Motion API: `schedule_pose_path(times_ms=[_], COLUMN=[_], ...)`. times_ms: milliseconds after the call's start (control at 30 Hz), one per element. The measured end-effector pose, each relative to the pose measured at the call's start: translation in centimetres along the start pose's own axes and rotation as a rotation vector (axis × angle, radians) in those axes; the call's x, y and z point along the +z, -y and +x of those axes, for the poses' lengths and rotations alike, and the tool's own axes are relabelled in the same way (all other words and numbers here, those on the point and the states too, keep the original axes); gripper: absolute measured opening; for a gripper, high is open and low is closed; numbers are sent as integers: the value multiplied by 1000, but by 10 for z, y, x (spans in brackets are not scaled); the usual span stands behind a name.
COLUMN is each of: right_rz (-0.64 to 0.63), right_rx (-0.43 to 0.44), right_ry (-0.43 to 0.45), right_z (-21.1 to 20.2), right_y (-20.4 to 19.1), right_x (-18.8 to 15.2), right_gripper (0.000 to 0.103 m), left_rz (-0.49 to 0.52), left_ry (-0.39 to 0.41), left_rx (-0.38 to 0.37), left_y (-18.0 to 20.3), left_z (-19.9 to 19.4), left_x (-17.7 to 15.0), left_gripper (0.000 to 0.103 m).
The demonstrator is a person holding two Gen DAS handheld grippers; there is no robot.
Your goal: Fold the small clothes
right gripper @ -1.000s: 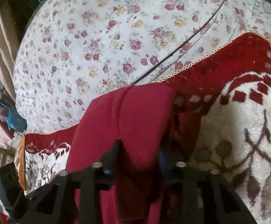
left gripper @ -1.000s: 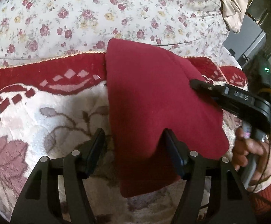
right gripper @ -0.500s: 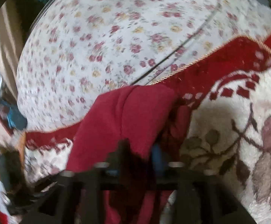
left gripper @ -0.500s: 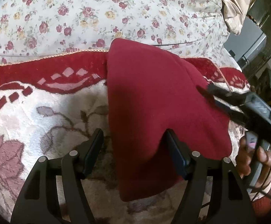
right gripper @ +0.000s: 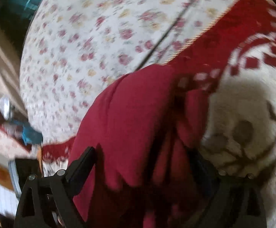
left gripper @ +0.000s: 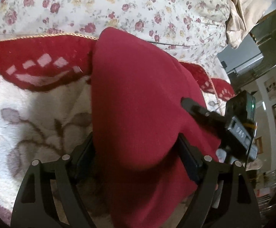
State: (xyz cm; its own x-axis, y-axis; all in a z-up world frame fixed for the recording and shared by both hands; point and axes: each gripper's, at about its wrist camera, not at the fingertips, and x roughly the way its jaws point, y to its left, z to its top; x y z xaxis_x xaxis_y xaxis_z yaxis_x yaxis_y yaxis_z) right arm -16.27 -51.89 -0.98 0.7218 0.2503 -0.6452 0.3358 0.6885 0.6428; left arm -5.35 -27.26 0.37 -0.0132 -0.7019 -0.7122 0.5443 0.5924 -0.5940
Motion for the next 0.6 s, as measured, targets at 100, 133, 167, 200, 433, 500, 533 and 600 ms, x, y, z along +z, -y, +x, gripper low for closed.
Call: schedule_pose_path(times_ms=[100, 133, 167, 200, 433, 500, 533, 600], right_rz=[-18, -28, -29, -25, -65, -92, -105, -137], right_rx=[13, 21, 35, 56, 197, 190, 154, 47], right_ry=[13, 14, 11, 4, -118, -164, -199, -239], right_z=[-8, -13, -16, -20, -28, -21, -14, -7], right_y=[-5, -9, -12, -15, -59, -70, -74, -78], right_x=[-2, -2, -3, -4, -30, -43, -51, -61], right_gripper=[65, 58, 55, 55, 55, 55, 59, 63], left_rz=[33, 36, 39, 43, 54, 37, 23, 4], left_ry=[18, 20, 22, 31, 99, 94, 80, 46], left_rx=[27, 32, 34, 38, 120, 155, 171, 227], left_y=[8, 10, 13, 17, 25, 18, 13, 2], left_z=[-8, -12, -17, -27, -105, -117, -116, -113], left_x=[-4, -6, -7, -11, -58, -80, -88, -104], left_gripper=[75, 73, 73, 72, 72, 72, 72, 72])
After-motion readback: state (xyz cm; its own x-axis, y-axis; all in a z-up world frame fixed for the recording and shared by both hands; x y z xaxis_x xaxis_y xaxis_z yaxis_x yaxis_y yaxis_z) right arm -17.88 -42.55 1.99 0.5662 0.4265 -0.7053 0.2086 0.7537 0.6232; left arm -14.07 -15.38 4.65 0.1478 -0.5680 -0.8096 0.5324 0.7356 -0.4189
